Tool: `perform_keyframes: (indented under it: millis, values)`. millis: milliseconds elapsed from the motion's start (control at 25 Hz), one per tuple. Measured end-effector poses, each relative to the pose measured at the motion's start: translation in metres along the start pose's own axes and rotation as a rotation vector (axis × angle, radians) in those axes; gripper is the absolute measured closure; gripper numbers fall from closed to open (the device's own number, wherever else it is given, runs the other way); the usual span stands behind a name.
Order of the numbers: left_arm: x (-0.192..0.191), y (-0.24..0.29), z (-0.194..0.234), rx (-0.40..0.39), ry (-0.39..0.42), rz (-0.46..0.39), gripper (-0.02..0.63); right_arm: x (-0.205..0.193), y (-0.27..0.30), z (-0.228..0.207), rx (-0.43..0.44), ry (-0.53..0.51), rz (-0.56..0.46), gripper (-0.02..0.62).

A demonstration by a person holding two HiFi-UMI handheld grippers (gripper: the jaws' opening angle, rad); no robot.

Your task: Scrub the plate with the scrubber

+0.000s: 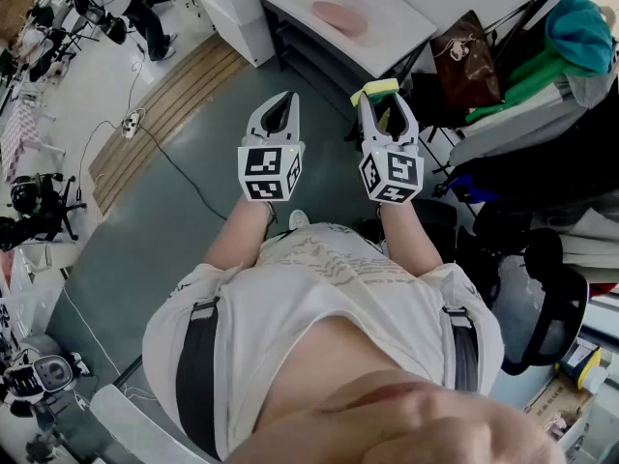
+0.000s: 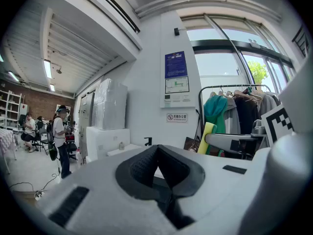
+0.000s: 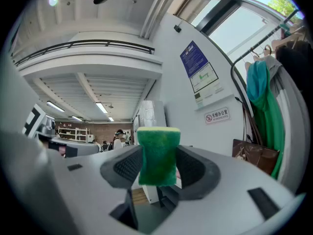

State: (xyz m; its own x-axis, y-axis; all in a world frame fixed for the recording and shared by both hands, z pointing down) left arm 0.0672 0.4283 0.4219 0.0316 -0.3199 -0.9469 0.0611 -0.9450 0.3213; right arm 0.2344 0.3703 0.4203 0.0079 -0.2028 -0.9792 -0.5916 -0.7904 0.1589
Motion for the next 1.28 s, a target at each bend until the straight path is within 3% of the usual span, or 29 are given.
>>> perform_keyframes:
  millis: [400,1280]
  values:
    - [0.003,0.005,0.015,-0.017,-0.035,-0.010,0.584,0.002,0.014,0.005,-0.015,0.007,-0.013,0.369]
    - [-0.008,0.017,0.076,-0.061,-0.003,-0.026,0.584,-0.004,0.054,0.063,-0.052,-0.024,-0.008,0.368]
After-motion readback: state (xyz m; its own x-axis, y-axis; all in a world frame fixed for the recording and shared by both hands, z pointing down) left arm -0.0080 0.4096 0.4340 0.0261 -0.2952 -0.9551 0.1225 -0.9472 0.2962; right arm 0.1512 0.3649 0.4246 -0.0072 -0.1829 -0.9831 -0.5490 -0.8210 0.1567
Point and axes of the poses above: the fingertips, and each gripper's own axes: y forward along the fingers, z to its left, x out of its top, the point moved 2 cm from there along -y, backward along the fingers, and after that the axes turned 14 degrees about z, right-handed, at the moved point
